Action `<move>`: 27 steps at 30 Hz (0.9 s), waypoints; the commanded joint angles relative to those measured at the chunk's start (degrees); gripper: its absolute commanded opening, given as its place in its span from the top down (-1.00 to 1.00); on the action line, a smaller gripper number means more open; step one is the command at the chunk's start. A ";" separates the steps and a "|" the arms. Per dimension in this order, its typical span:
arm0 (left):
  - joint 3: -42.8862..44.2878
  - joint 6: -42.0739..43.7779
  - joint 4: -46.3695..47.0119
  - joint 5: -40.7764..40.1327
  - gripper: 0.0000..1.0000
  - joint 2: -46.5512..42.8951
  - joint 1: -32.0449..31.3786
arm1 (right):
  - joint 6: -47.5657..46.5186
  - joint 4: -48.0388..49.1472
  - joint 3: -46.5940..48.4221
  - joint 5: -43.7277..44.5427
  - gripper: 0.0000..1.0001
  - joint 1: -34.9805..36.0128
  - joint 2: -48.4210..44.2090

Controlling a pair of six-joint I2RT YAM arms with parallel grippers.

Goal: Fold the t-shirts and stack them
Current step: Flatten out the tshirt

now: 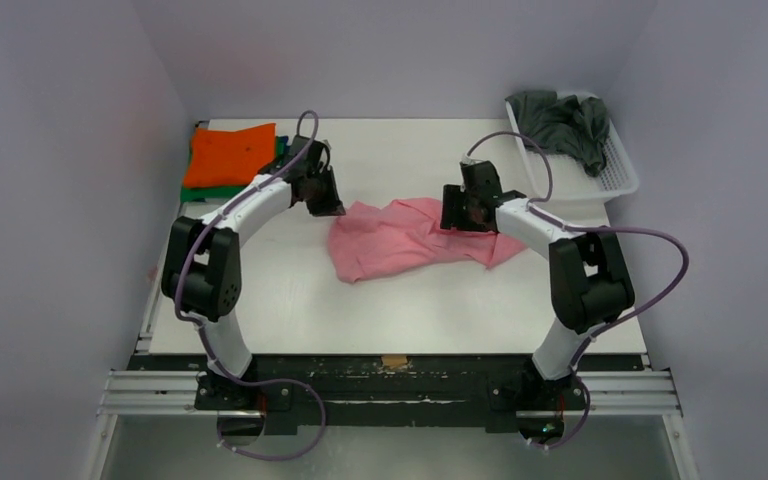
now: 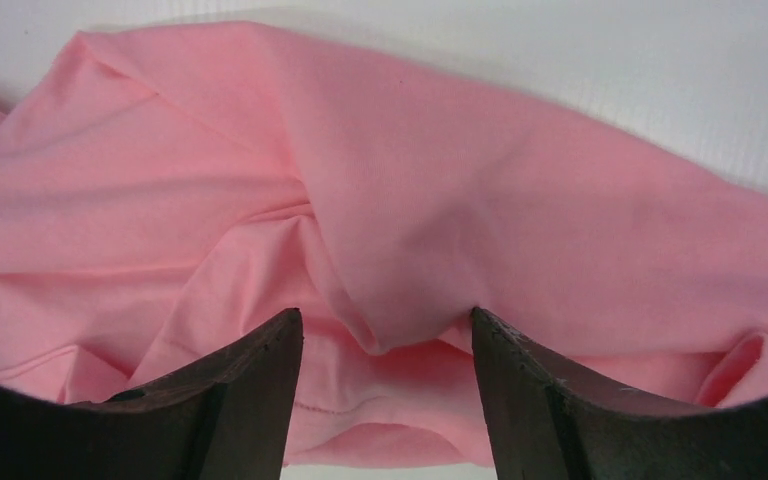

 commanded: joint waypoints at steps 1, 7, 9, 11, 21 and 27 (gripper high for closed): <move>-1.96 0.34 1.32 -1.14 1.00 -1.42 0.27 | -0.67 2.07 1.33 4.86 -0.17 0.76 0.94; -1.57 -0.74 1.54 -2.35 1.00 -2.05 0.27 | 2.76 2.76 2.50 12.83 0.56 0.71 3.09; -1.44 -0.65 1.50 -4.46 1.00 -3.01 0.34 | 3.33 1.72 3.22 14.70 0.82 0.77 2.91; -1.11 -0.33 1.12 -6.76 1.00 -4.03 0.36 | 2.69 1.24 2.87 18.82 1.00 0.67 2.05; 6.48 5.73 3.45 -14.83 1.00 -13.64 0.35 | -12.01 -4.06 10.25 28.88 1.00 0.53 -10.02; 6.60 9.65 11.36 -14.90 1.00 -25.23 0.32 | -23.77 -6.03 16.31 22.50 1.00 0.58 -21.27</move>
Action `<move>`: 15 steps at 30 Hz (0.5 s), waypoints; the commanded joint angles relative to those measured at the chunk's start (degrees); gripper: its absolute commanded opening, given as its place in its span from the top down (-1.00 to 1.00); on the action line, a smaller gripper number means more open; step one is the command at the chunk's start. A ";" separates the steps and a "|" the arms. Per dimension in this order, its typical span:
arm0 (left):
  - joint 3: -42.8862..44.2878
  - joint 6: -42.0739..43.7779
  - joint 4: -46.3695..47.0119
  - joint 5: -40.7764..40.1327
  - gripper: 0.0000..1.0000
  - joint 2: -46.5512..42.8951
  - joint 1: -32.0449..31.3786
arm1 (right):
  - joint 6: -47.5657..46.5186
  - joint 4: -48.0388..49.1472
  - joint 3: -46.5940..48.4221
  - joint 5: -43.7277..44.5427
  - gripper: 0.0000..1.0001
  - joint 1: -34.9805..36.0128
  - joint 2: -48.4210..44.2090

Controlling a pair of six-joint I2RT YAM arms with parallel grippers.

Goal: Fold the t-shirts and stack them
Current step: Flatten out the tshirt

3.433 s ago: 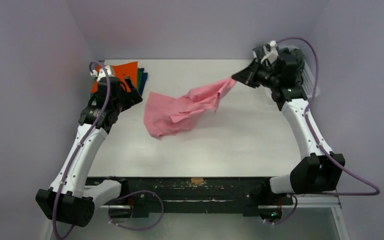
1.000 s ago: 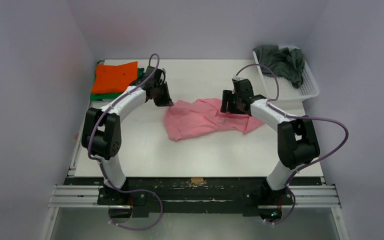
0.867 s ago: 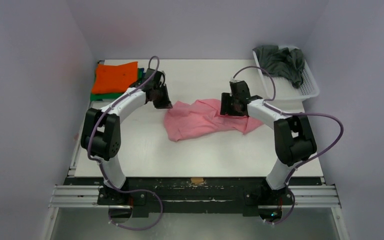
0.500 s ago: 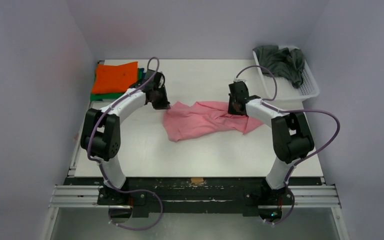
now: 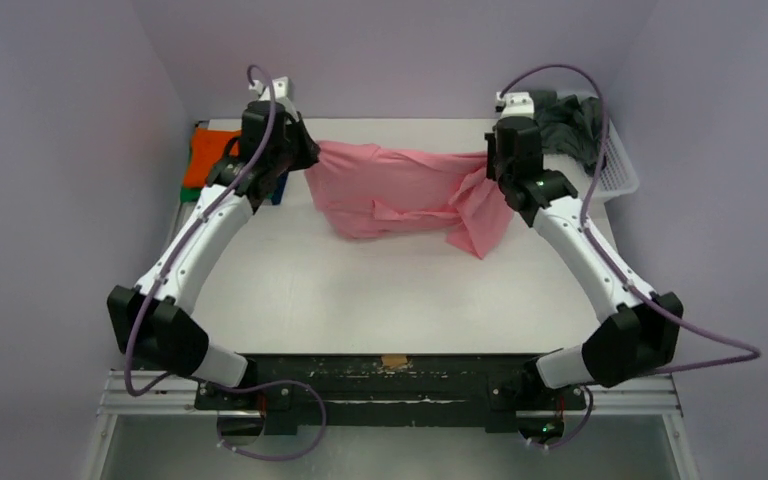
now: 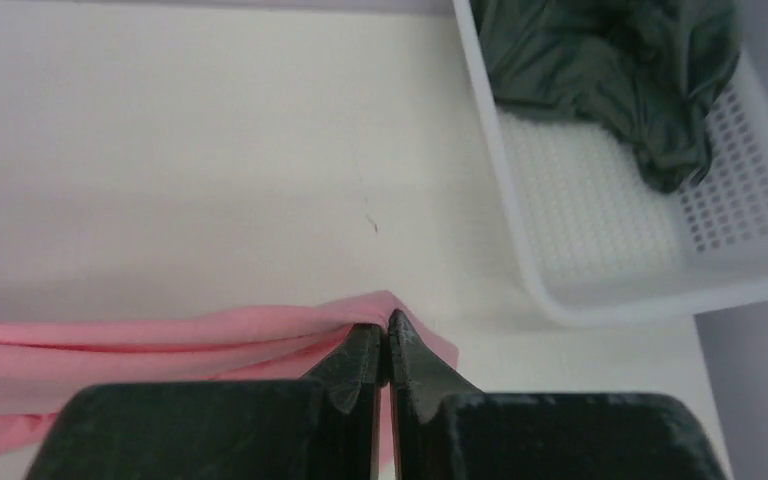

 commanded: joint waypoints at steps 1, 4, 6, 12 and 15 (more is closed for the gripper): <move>2.44 4.89 9.53 -1.77 1.00 -10.68 0.29 | -11.17 -1.51 6.57 -3.59 1.00 -0.08 -9.31; 1.33 6.94 13.84 -1.29 1.00 -16.68 0.30 | -14.64 -4.67 9.91 -10.44 1.00 -0.07 -14.90; 0.45 8.54 16.46 -0.96 1.00 -20.98 0.28 | -17.84 -6.29 11.74 -15.81 1.00 -0.08 -17.87; -1.03 13.85 21.74 0.36 1.00 -33.13 0.20 | -21.75 -12.91 19.37 -31.24 1.00 -0.11 -24.21; -2.15 14.89 23.06 2.05 1.00 -38.04 0.24 | -21.92 -16.48 24.10 -36.20 1.00 -0.07 -26.08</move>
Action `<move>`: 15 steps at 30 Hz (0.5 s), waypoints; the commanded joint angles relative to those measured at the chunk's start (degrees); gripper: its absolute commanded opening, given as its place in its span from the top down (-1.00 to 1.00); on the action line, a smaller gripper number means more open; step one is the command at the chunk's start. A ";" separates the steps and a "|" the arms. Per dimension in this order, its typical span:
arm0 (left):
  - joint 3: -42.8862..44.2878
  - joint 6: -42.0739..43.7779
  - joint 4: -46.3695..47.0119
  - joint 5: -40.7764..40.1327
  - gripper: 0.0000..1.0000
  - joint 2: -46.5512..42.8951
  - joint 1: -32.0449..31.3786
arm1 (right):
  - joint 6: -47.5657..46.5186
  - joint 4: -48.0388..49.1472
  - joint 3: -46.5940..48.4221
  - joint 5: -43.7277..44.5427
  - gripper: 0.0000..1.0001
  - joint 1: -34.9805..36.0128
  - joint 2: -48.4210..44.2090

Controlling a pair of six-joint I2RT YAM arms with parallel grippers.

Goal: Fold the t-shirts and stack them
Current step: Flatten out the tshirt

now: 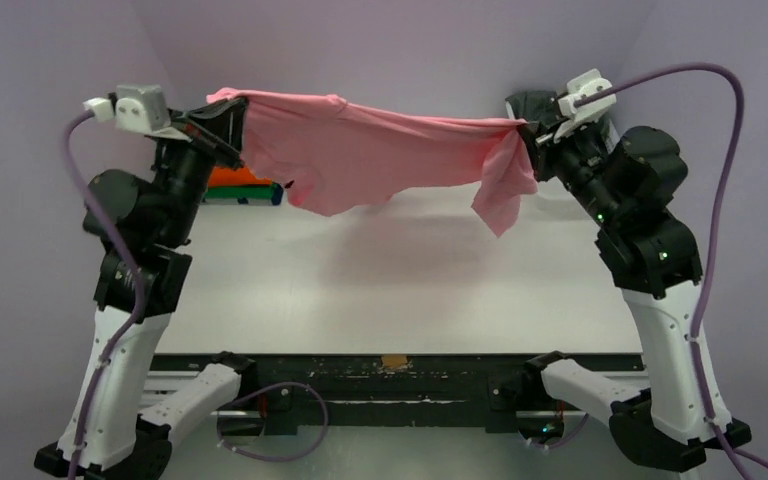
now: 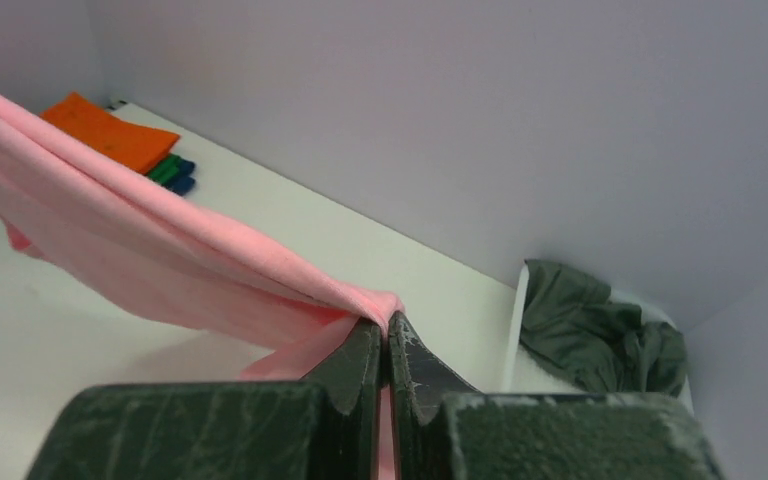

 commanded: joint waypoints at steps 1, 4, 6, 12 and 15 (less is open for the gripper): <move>-1.45 4.42 6.31 2.04 1.00 -6.48 0.28 | -2.87 -6.42 7.60 -11.22 1.00 -0.06 -3.11; -1.66 5.07 6.49 5.04 1.00 -10.15 0.24 | -2.27 -9.84 11.10 -15.29 1.00 -0.06 -4.73; -1.74 5.57 6.80 6.28 1.00 -12.06 0.27 | -2.32 -11.83 12.32 -17.71 0.98 -0.08 -5.58; 0.21 6.05 6.11 3.92 1.00 -9.47 0.29 | 1.90 -7.49 6.92 -16.06 0.94 -0.06 -7.25; 3.28 6.73 2.72 -2.69 1.00 -3.00 0.29 | 3.51 -4.58 2.65 -11.89 0.91 -0.06 -5.89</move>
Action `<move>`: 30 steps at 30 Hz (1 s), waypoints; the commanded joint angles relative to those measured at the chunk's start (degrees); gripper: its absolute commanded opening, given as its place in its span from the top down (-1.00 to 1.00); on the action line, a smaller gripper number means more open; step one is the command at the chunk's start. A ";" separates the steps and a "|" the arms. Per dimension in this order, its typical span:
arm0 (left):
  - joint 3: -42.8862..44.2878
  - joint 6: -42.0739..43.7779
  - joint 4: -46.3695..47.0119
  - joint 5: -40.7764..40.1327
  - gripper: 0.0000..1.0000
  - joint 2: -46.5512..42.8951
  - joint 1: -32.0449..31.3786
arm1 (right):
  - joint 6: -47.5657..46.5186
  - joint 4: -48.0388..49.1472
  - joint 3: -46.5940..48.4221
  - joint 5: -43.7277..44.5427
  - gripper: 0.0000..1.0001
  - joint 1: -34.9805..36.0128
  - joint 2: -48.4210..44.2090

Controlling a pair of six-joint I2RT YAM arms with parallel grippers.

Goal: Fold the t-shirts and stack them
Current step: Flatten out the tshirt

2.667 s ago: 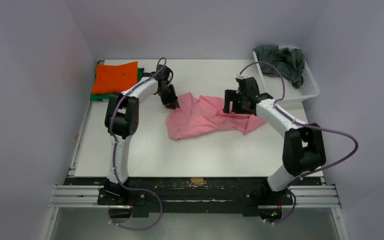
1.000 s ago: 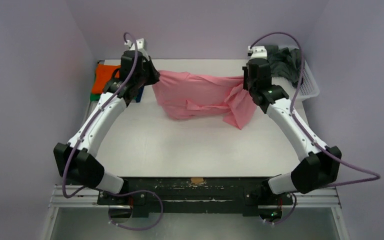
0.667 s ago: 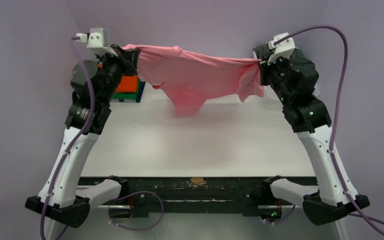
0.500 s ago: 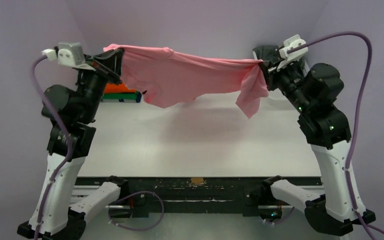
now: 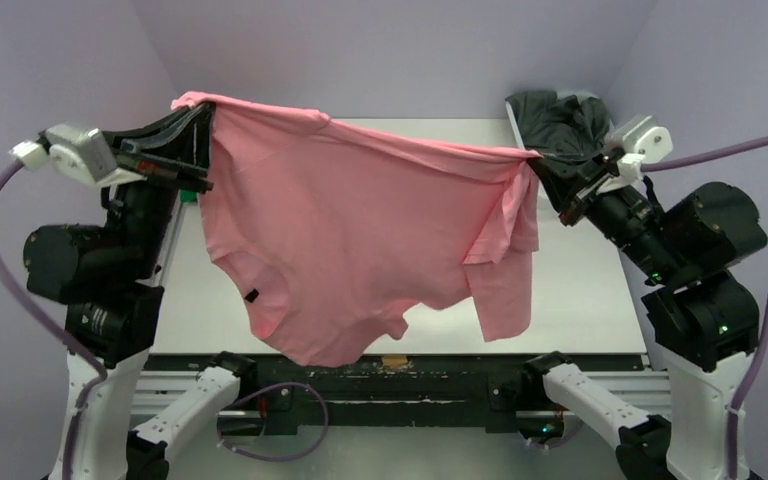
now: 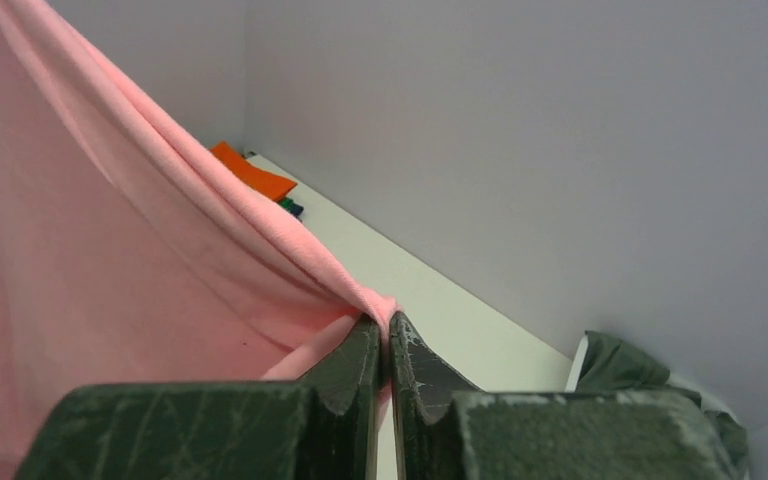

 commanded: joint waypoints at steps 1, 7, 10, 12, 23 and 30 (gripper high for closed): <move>4.00 2.57 -3.17 -11.16 1.00 11.03 0.31 | 3.85 4.00 -5.93 6.02 0.91 -0.13 4.20; 6.51 6.29 -4.92 -28.83 1.00 33.19 0.51 | 6.07 7.74 -14.35 14.63 0.85 -0.19 15.23; 15.85 5.74 -12.10 -33.16 0.98 49.67 1.60 | 7.34 9.08 -15.15 18.83 0.80 -0.81 25.32; 25.52 3.19 -20.25 -33.24 0.42 61.65 3.20 | 8.13 10.30 -13.05 20.42 0.40 -1.93 34.89; 36.62 -5.96 -32.68 -20.91 -1.00 74.55 6.29 | 12.01 3.81 7.69 30.86 -0.63 -2.64 65.37; 16.77 -13.85 -31.82 -5.22 -1.00 61.85 6.07 | 14.88 6.60 -14.24 31.35 -0.57 -2.56 50.02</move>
